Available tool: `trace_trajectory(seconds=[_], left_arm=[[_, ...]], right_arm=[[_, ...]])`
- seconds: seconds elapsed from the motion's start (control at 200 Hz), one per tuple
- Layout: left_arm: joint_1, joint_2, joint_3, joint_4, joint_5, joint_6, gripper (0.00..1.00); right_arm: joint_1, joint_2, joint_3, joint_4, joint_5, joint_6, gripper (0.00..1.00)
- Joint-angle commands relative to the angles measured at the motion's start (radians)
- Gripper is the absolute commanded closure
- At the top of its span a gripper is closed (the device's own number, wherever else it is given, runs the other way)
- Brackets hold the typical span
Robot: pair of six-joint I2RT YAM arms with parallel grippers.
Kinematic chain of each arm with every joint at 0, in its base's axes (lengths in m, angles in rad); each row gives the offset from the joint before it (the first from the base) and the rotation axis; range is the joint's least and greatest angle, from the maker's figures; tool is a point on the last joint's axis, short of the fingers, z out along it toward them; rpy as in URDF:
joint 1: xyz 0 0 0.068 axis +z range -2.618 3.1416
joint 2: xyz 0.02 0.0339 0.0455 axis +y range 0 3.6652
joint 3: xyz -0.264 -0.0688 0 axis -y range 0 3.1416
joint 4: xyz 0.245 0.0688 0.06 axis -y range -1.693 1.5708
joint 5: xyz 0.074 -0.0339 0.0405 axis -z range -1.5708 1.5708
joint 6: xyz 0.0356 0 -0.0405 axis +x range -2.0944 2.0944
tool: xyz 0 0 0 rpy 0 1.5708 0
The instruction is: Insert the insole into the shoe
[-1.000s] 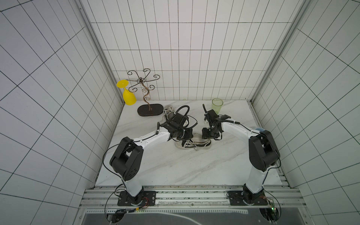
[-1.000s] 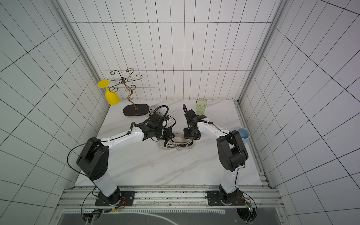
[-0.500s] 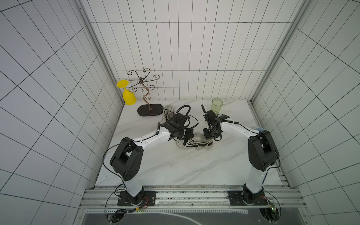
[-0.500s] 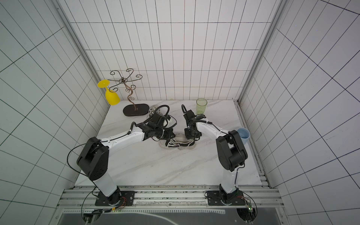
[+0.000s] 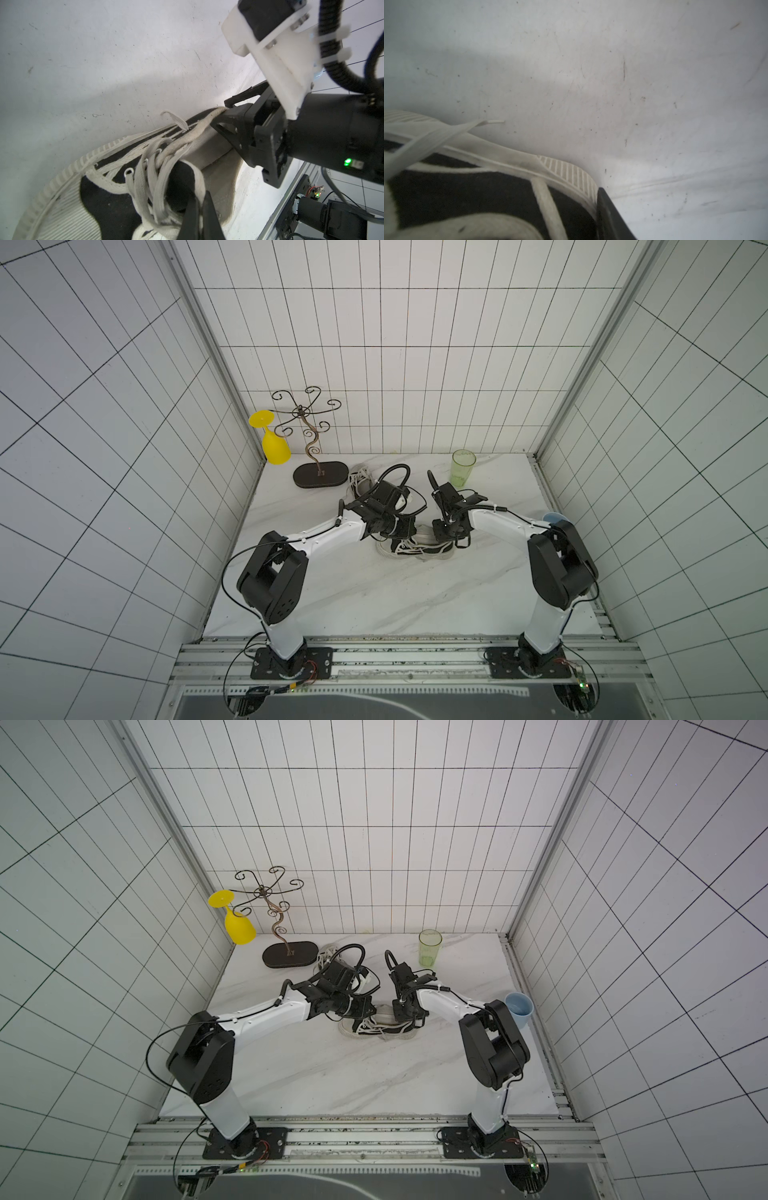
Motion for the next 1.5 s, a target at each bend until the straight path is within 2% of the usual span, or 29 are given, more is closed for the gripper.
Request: trace_trajectory(seconds=[0.0,0.2,0.295,0.4,0.49,0.72,0.855,1.04,1.259,1.449,1.469,1.494], left_arm=[[-0.004,0.039,0.072,0.011,-0.008,0.13,1.0],[-0.02,0.136,0.235,-0.126,-0.017,0.378,1.0],[-0.037,0.161,0.284,-0.179,-0.099,0.508,1.0],[-0.039,0.19,0.321,-0.187,-0.205,0.634,1.0],[-0.039,0.222,0.363,-0.195,-0.263,0.722,1.0],[-0.055,0.291,0.448,-0.208,-0.252,0.894,1.0],[-0.074,0.298,0.47,-0.208,-0.219,0.926,1.0],[-0.081,0.254,0.39,-0.099,-0.135,0.932,1.0],[-0.093,0.236,0.367,-0.09,-0.091,0.961,1.0],[-0.098,0.202,0.324,-0.06,-0.044,0.954,1.0],[-0.098,0.197,0.318,-0.049,-0.04,0.951,1.0],[-0.099,0.191,0.31,-0.037,-0.037,0.945,1.0]], right_arm=[[-0.017,-0.093,-0.043,-0.065,-0.196,0.061,0.57],[-0.043,-0.243,-0.097,-0.11,-0.215,0.085,0.56],[-0.081,-0.294,-0.141,-0.113,-0.183,0.09,0.58],[-0.121,-0.307,-0.185,-0.101,-0.193,0.058,0.67],[-0.122,-0.316,-0.211,-0.053,-0.203,0.019,0.67],[-0.12,-0.279,-0.225,0.086,-0.256,-0.022,0.65],[-0.12,-0.251,-0.188,0.099,-0.253,-0.028,0.64],[-0.12,-0.181,-0.174,0.14,-0.245,-0.043,0.66],[-0.12,-0.093,-0.116,0.186,-0.236,-0.029,0.69],[-0.121,-0.074,-0.072,0.222,-0.232,-0.01,0.67],[-0.12,-0.067,-0.066,0.225,-0.231,-0.009,0.68],[-0.12,-0.058,-0.058,0.229,-0.229,-0.009,0.75]])
